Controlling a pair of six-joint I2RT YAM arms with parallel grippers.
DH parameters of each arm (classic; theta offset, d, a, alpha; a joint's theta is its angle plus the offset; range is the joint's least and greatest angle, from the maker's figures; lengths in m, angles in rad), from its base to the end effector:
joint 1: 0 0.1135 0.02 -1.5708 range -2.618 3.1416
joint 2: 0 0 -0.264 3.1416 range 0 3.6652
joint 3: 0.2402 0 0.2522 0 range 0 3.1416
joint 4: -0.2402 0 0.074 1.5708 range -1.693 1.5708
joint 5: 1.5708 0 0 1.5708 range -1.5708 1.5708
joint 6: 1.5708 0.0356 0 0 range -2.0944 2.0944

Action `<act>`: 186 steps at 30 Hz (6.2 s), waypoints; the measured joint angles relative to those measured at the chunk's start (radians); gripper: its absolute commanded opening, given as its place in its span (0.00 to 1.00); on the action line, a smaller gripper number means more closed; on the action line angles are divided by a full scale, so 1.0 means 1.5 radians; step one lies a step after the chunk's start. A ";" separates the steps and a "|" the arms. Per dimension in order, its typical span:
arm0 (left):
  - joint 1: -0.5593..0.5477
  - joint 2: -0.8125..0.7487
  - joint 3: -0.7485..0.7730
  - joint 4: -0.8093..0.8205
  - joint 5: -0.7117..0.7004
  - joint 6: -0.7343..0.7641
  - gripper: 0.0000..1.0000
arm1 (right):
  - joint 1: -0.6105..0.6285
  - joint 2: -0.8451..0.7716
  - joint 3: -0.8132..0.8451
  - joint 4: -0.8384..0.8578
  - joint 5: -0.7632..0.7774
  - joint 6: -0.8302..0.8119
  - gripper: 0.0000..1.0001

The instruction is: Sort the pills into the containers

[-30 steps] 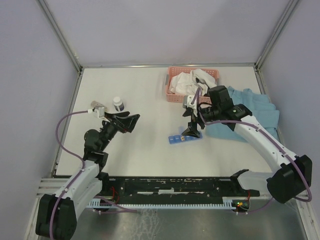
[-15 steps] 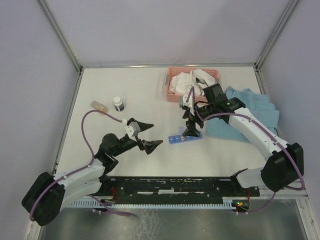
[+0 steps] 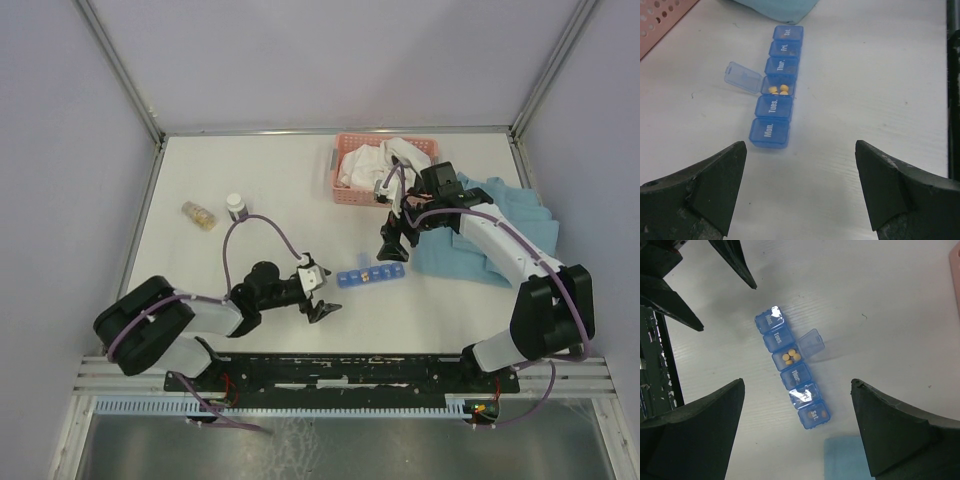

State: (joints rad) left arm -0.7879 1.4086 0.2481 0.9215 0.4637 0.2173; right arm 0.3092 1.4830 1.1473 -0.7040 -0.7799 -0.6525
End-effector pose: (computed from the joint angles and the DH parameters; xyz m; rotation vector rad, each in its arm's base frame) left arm 0.1530 -0.1763 0.1483 1.1790 1.4403 -0.8193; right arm 0.2764 0.1146 0.2668 -1.3294 1.9762 0.8486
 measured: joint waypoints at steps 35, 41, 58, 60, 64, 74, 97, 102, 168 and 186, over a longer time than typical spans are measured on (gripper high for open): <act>0.001 0.299 0.145 0.089 -0.027 0.029 0.70 | 0.000 0.081 0.001 -0.005 0.022 0.036 0.80; 0.001 0.309 0.147 0.105 -0.022 0.029 0.66 | 0.000 0.085 0.001 -0.005 0.026 0.042 0.78; 0.001 0.318 0.155 0.106 -0.008 0.033 0.47 | -0.001 0.197 0.023 0.095 0.097 0.232 0.13; 0.001 0.318 0.155 0.106 -0.007 0.038 0.45 | -0.001 0.209 0.023 0.110 0.097 0.252 0.12; 0.001 0.318 0.156 0.105 -0.005 0.042 0.43 | -0.001 0.235 0.023 0.130 0.094 0.282 0.10; 0.008 0.318 0.156 0.100 0.026 0.056 0.42 | 0.025 0.267 0.046 0.117 0.063 0.295 0.09; 0.020 0.318 0.161 0.087 0.052 0.052 0.40 | 0.043 0.282 0.130 -0.125 -0.026 0.102 0.05; 0.020 0.318 0.161 0.087 0.052 0.047 0.39 | 0.065 0.299 0.138 -0.146 0.003 0.086 0.05; 0.019 0.311 0.167 0.068 0.028 0.004 0.36 | 0.159 0.317 0.148 -0.154 0.152 0.152 0.02; 0.019 0.244 0.143 0.069 -0.027 -0.072 0.95 | 0.062 0.165 0.115 -0.131 0.079 0.114 0.06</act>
State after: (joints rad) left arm -0.7593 1.7748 0.4629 1.0256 0.4225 0.1097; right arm 0.4015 1.7302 1.3193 -0.9001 -0.6621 -0.4816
